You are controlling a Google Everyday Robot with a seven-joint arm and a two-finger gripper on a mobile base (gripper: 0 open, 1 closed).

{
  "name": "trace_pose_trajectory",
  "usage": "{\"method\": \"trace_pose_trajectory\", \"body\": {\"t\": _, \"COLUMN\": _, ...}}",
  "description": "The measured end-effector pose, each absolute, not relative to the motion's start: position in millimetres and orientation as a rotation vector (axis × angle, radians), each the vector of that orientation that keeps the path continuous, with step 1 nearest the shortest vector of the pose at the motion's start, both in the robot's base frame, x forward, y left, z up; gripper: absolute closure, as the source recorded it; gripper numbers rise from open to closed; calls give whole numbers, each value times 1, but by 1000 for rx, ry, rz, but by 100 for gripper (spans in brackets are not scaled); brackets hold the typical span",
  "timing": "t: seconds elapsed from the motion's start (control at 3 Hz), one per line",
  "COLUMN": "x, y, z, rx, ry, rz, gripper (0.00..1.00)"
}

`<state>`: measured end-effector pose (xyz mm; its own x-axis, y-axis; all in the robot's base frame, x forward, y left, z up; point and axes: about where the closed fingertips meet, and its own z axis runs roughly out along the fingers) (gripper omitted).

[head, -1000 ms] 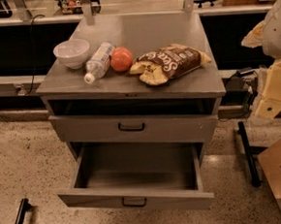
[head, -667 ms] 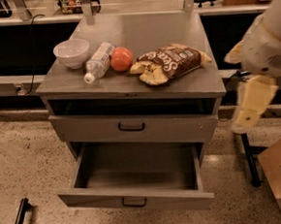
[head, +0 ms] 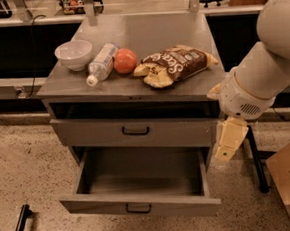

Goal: Close middle drawer

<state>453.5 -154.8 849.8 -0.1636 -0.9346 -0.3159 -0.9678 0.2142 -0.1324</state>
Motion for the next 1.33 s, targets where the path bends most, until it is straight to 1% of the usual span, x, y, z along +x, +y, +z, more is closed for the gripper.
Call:
{"method": "trace_pose_trajectory", "body": {"t": 0.33, "x": 461, "y": -155, "z": 831, "rx": -1810, "ry": 2190, "rz": 216, "gripper": 0}}
{"method": "trace_pose_trajectory", "body": {"t": 0.67, "x": 448, "y": -138, "z": 789, "rx": -1861, "ry": 2127, "rz": 345, "gripper": 0}}
{"method": "trace_pose_trajectory", "body": {"t": 1.0, "x": 427, "y": -110, "z": 740, "rx": -1886, "ry": 1952, "rz": 405, "gripper": 0}}
{"method": "trace_pose_trajectory", "body": {"t": 1.33, "x": 442, "y": -106, "z": 743, "rx": -1891, "ry": 1864, "rz": 319, "gripper": 0}}
